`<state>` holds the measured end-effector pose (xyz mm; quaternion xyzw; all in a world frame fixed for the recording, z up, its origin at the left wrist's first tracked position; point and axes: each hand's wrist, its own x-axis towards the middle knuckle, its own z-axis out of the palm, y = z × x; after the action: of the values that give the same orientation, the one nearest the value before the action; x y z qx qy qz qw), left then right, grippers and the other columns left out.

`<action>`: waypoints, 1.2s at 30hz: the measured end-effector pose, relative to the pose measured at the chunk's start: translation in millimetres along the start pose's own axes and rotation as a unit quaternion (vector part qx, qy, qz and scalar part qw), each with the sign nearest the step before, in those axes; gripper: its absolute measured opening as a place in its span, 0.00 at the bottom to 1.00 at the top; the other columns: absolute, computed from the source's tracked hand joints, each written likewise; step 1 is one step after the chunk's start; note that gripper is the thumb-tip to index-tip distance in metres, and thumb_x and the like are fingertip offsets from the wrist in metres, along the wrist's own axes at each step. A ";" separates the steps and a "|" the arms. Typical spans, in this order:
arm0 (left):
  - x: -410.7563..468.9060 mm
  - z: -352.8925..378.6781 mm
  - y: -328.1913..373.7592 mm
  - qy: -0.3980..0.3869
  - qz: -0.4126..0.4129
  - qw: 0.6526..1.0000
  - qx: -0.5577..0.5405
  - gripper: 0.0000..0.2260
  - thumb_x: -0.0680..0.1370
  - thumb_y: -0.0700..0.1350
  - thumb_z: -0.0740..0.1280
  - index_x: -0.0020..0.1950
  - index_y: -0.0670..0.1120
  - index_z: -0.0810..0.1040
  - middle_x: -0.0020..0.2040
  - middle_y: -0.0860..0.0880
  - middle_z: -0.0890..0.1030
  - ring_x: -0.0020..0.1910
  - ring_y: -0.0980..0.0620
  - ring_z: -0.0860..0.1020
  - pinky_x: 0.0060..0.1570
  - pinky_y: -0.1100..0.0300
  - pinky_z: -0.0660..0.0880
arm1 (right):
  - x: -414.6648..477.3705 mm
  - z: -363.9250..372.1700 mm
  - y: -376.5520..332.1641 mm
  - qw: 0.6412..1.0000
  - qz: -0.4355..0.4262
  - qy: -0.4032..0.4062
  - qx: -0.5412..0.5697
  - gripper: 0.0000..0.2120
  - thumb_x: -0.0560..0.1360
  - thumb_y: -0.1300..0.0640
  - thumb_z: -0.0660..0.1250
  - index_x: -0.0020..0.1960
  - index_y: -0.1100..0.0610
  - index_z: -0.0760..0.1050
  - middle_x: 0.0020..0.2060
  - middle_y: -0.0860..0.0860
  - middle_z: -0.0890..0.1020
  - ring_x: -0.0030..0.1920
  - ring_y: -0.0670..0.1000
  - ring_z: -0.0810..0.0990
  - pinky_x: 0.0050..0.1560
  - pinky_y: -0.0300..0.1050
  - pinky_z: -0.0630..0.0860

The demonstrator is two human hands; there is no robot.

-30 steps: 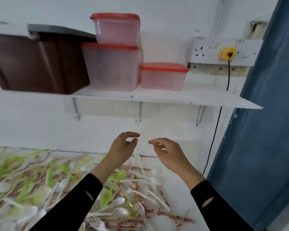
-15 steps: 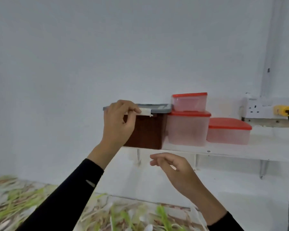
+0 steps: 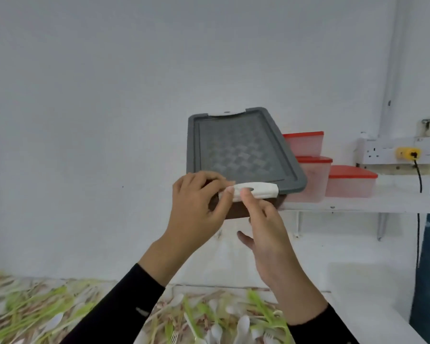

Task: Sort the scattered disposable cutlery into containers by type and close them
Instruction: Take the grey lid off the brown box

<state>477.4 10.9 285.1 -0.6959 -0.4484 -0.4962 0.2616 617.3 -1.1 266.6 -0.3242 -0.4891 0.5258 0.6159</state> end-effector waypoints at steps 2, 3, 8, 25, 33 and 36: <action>-12.9 -12.2 1.7 -0.029 0.035 0.999 -0.029 0.16 0.80 0.57 0.59 0.47 0.54 0.85 0.51 0.59 0.77 0.54 0.58 0.71 0.58 0.57 0.64 | -9.8 7.2 6.7 0.997 0.021 0.030 0.069 0.16 0.74 0.44 0.70 0.58 0.51 0.77 0.53 0.47 0.82 0.53 0.45 0.80 0.55 0.54 0.81; -16.8 -19.1 -0.8 -0.035 0.050 0.998 -0.028 0.15 0.79 0.57 0.60 0.47 0.54 0.85 0.53 0.58 0.77 0.56 0.58 0.70 0.60 0.57 0.63 | -14.8 8.1 12.1 0.994 0.022 0.049 0.092 0.12 0.77 0.49 0.68 0.58 0.53 0.78 0.52 0.49 0.83 0.54 0.48 0.81 0.52 0.55 0.82; -23.7 -43.0 -60.9 0.090 -0.073 0.992 0.042 0.25 0.76 0.54 0.66 0.70 0.44 0.72 0.69 0.43 0.69 0.69 0.47 0.66 0.69 0.58 0.59 | -40.0 -21.8 44.3 0.996 0.026 0.084 0.023 0.09 0.77 0.54 0.66 0.42 0.57 0.72 0.39 0.54 0.76 0.41 0.51 0.78 0.37 0.46 0.79; -147.6 -30.9 -47.1 -0.092 -0.256 0.957 -0.104 0.17 0.79 0.57 0.64 0.38 0.49 0.63 0.27 0.51 0.66 0.25 0.52 0.65 0.28 0.60 0.61 | -100.3 -133.0 46.4 0.943 -0.117 0.160 -0.268 0.17 0.74 0.64 0.71 0.53 0.43 0.73 0.48 0.39 0.81 0.39 0.41 0.81 0.40 0.36 0.77; -197.0 -2.6 -36.2 -0.283 -0.433 0.790 -0.330 0.26 0.78 0.67 0.54 0.50 0.50 0.83 0.44 0.57 0.85 0.45 0.56 0.83 0.48 0.55 0.78 | -111.5 -195.0 53.5 0.949 0.010 0.212 -0.231 0.13 0.81 0.53 0.62 0.62 0.53 0.80 0.53 0.49 0.84 0.52 0.49 0.82 0.55 0.48 0.78; -207.4 7.3 -33.1 -0.304 -0.470 0.736 -0.381 0.24 0.79 0.66 0.54 0.54 0.55 0.84 0.52 0.53 0.85 0.51 0.53 0.84 0.56 0.50 0.78 | -115.0 -216.6 64.5 0.962 0.096 0.199 -0.158 0.13 0.81 0.50 0.63 0.62 0.49 0.80 0.55 0.48 0.84 0.55 0.50 0.83 0.62 0.53 0.76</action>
<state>429.6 -43.5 87.8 -0.5518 -0.5477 -0.4471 -0.4422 803.9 -71.9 110.1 -0.5610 -0.4000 0.4231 0.5884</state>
